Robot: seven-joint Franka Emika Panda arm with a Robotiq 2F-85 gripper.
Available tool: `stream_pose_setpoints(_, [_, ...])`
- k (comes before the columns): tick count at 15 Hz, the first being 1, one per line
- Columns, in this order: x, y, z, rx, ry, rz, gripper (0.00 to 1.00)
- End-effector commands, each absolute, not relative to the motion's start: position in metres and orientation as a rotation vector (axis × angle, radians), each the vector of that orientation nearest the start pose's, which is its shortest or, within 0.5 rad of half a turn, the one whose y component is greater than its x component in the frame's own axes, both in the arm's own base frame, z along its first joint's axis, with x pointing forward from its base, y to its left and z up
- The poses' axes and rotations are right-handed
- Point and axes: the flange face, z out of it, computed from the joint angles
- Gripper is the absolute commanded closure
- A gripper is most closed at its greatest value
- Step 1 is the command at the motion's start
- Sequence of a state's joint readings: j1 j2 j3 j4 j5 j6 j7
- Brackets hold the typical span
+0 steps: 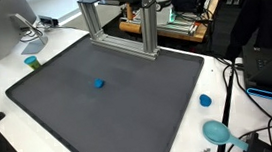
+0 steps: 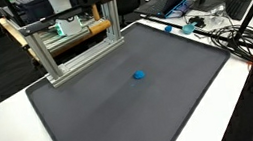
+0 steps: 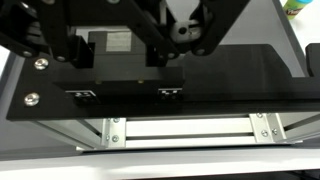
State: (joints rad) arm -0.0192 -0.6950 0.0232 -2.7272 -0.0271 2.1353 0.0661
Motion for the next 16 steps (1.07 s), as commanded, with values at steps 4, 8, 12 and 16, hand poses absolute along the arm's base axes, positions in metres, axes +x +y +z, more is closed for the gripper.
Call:
stream_pose_setpoints(4, [0.359, -0.004, 0.412, -3.157, 0.109, -0.033, 0.64])
stream_pose_setpoints(8, [0.360, -0.005, 0.421, -3.154, 0.129, -0.042, 0.73])
stream_pose_setpoints(12, [0.362, -0.003, 0.430, -3.162, 0.132, -0.080, 0.73])
stream_pose_setpoints(16, [0.371, 0.000, 0.449, -3.162, 0.070, -0.151, 0.73])
